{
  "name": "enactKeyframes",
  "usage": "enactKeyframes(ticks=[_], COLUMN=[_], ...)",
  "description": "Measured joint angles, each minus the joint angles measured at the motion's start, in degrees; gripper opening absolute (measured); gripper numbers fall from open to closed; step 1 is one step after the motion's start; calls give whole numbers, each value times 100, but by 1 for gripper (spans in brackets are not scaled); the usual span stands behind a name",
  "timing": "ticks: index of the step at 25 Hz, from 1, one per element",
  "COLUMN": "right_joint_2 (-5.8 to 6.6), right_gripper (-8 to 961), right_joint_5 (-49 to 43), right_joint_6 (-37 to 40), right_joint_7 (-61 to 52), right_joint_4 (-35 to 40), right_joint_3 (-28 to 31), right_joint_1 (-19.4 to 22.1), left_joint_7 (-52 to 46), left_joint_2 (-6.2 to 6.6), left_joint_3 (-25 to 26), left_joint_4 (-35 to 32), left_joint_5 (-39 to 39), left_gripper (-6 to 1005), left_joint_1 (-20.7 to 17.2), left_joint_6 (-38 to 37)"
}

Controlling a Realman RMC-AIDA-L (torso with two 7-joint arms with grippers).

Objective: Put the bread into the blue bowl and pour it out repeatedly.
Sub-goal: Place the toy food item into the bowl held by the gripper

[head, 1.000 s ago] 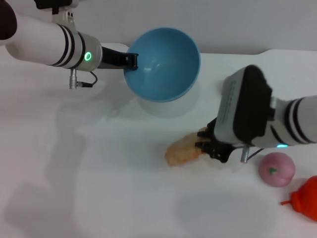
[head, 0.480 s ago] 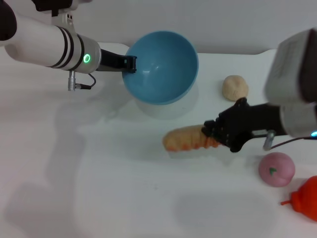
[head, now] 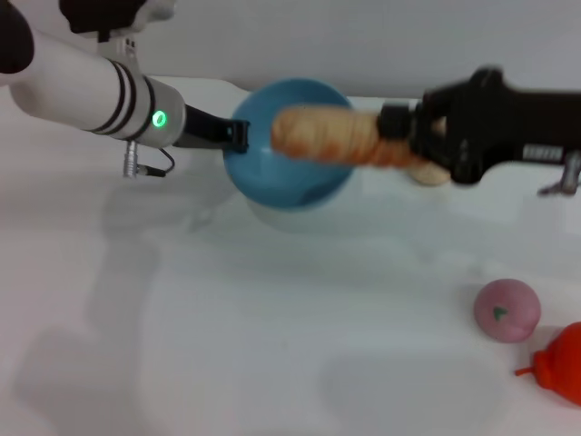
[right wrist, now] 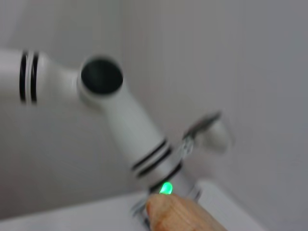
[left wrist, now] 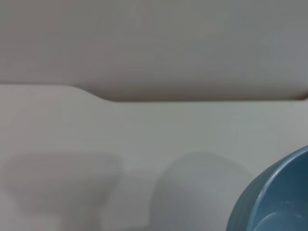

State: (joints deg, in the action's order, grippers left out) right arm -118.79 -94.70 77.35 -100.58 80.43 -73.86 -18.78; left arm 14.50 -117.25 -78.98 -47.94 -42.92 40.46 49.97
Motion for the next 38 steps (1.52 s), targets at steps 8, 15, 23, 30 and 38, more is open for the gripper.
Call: enactKeyframes(ticks=[8,15,23,30,38], right_joint_2=[-14,-7,14,35,8], right_gripper=[51,44,42,83,288], right_joint_5=[553,1041,1118,1118,1631], right_joint_6=[-596,-805,-840,-881,-709], right_joint_7=[913,1781,2028,1994,2025], right_joint_4=[-1167,-2360,-2934,-2920,-2666], right_joint_3=[-3,2,53,92,666], right_joint_1=[-304,-586,-745,-618,-206], left_joint_7=[0,709,788,781,791], left_joint_2=[-63,-30,-24,-25,-28], left_joint_3=[-66,5,14,15,-6], left_joint_4=[5,-22,-22,-9,47], left_joint_5=[-197,-1368,-1482,-1457,-1317], left_gripper=[-2,-2,-2,-1,-1], left_joint_1=[268,297,307,278,238], left_joint_6=[678,1032,1139,1169,975])
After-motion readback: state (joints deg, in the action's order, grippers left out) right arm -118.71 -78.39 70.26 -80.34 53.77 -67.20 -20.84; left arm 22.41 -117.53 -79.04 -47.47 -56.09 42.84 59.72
